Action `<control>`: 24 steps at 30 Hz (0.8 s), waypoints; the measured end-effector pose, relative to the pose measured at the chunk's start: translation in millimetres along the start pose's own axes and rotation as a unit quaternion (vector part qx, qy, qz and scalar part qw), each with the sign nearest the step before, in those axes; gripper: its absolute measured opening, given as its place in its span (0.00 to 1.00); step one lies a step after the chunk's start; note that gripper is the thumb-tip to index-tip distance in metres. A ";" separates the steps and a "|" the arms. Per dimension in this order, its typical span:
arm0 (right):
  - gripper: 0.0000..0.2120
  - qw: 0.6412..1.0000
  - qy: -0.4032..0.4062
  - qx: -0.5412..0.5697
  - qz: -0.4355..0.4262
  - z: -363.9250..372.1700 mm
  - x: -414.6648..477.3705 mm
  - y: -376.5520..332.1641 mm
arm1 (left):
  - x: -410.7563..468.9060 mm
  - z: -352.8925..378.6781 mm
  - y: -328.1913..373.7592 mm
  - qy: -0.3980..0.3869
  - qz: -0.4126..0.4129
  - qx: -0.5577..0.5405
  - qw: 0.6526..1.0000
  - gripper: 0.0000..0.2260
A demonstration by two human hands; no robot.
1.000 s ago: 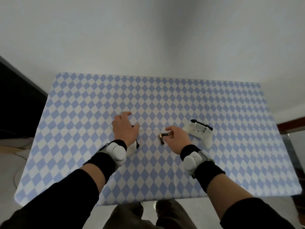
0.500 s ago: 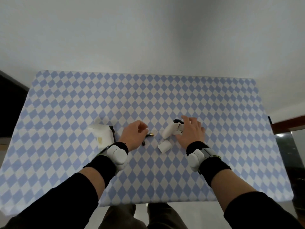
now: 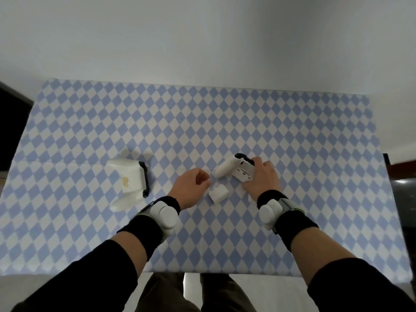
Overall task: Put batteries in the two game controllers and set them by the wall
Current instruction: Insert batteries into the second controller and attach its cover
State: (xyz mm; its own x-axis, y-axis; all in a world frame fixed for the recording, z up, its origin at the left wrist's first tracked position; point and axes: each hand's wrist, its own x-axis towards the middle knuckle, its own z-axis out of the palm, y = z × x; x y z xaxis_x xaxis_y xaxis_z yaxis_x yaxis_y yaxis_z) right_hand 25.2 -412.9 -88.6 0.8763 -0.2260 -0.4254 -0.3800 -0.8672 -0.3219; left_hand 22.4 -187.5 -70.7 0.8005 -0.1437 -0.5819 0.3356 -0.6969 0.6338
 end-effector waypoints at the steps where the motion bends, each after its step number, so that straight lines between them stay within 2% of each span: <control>1: 0.26 1.000 -0.001 0.020 0.012 -1.8 -1.3 -1.0 | -0.5 0.3 1.1 -0.004 0.000 -0.001 1.000 0.12; 6: 0.27 0.986 -0.027 0.156 0.055 -8.3 -12.9 -21.0 | -3.4 -5.0 7.7 -0.017 -0.018 -0.051 0.998 0.15; 10: 0.32 0.966 -0.072 0.245 0.046 -6.9 -23.8 -55.5 | -2.3 -19.4 3.8 -0.028 -0.047 -0.098 0.994 0.26; 14: 0.35 0.935 -0.132 0.330 0.007 3.2 -31.2 -92.9 | -4.5 -37.7 -4.0 0.005 -0.057 -0.258 0.964 0.25; 16: 0.33 0.923 -0.151 0.353 -0.009 9.5 -37.8 -112.2 | -6.0 -48.0 -10.1 0.023 -0.045 -0.352 0.935 0.23; 18: 0.30 0.912 -0.164 0.375 -0.018 14.5 -44.3 -130.2 | -7.1 -58.5 -19.8 0.043 -0.042 -0.402 0.914 0.20; 22: 0.24 0.888 -0.208 0.410 -0.026 18.3 -43.0 -140.1 | -10.2 -71.5 -34.0 0.069 -0.031 -0.432 0.899 0.17; 24: 0.18 0.878 -0.216 0.428 -0.002 24.0 -38.5 -144.3 | -11.8 -78.8 -44.1 0.075 -0.032 -0.441 0.894 0.17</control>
State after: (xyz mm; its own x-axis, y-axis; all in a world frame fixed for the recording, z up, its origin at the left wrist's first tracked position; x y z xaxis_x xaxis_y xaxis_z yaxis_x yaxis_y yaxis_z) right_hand 39.1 -268.4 -46.1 0.7546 0.1251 -0.6442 -0.6225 -0.1743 -0.7630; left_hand 37.4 -99.8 -51.6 0.8006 0.0178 -0.5989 0.5917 0.1340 0.7950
